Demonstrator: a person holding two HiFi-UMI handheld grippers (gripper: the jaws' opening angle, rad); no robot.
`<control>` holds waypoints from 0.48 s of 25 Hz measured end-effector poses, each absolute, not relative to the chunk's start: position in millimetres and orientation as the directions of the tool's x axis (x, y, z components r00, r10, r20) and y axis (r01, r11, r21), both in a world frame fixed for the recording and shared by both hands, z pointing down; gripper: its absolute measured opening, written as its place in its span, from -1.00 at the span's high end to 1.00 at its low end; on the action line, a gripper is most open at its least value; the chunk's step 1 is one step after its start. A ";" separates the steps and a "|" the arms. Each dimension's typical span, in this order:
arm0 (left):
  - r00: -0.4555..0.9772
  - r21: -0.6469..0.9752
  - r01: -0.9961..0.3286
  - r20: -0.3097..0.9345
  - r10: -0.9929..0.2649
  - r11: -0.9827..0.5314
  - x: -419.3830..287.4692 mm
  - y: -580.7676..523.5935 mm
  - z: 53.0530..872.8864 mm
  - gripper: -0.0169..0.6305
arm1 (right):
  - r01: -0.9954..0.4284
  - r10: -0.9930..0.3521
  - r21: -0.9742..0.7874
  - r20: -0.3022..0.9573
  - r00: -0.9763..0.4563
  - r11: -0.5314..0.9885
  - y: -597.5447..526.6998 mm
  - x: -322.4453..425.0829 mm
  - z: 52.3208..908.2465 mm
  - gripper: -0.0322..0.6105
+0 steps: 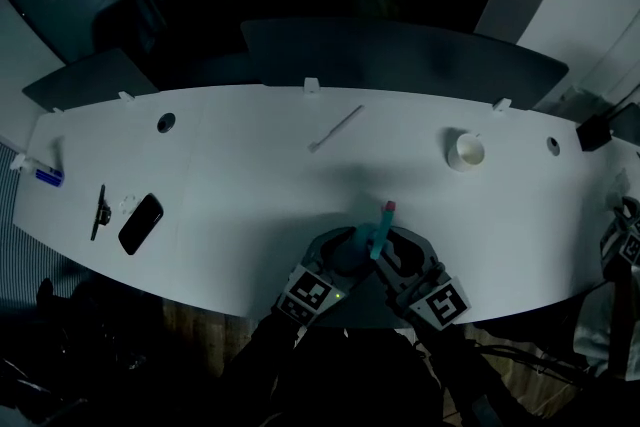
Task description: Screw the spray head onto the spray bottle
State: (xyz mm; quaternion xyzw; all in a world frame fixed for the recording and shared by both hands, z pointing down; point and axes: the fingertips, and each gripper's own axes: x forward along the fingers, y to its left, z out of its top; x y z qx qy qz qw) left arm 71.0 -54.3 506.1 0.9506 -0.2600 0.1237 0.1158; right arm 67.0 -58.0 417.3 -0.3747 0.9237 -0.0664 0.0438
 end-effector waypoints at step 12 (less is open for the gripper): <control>0.714 0.189 -0.697 0.267 -0.647 -0.692 69.2 -54.1 509.0 -0.07 | -0.740 -0.752 -0.158 -0.027 -0.659 0.654 -59.2 67.8 423.2 0.49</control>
